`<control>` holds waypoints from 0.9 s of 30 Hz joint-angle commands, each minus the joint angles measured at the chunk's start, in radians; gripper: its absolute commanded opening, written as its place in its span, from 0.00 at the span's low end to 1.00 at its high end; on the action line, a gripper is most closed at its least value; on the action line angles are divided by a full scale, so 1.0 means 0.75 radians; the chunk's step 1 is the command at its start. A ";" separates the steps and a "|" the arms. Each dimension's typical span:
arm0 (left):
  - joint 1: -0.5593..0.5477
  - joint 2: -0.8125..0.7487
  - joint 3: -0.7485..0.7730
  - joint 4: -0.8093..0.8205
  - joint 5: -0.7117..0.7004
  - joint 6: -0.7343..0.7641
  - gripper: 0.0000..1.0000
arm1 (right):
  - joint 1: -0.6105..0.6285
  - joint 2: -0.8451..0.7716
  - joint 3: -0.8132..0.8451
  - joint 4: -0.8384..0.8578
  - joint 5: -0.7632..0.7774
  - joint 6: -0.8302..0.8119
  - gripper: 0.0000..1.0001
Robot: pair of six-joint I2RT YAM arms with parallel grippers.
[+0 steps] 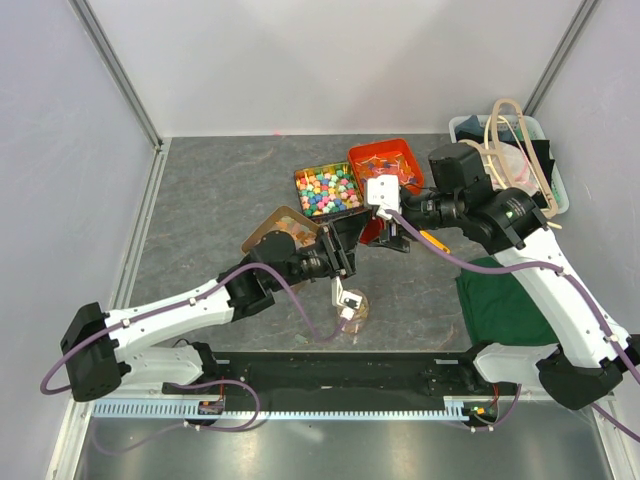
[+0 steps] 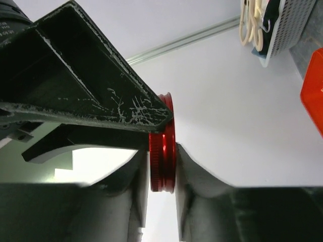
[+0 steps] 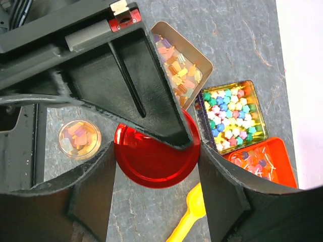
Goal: Pack the candies
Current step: Pick up the bottle lid at the center of the board.
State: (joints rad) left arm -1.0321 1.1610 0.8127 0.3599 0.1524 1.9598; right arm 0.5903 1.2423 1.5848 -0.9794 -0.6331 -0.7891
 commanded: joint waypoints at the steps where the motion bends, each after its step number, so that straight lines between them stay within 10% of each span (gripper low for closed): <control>1: -0.017 0.000 0.111 0.048 -0.084 -0.116 0.59 | -0.002 -0.018 0.008 0.046 0.008 0.001 0.58; 3: -0.015 -0.014 0.139 0.025 -0.129 -0.146 0.74 | -0.002 -0.020 0.000 0.052 0.020 0.007 0.58; 14: 0.100 -0.282 0.109 -0.263 -0.418 -0.334 0.83 | -0.002 -0.053 -0.121 0.205 0.142 0.107 0.59; 19: 0.235 -0.266 0.197 -0.665 -0.700 -0.680 0.85 | -0.002 -0.081 -0.197 0.293 0.157 0.185 0.59; 27: 0.409 -0.315 0.172 -1.156 -0.655 -1.313 0.90 | -0.002 -0.059 -0.242 0.212 0.124 0.148 0.61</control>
State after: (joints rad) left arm -0.7559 0.9405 0.9344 -0.2611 -0.3126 1.3113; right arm 0.5911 1.2037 1.4261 -0.8082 -0.5228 -0.6727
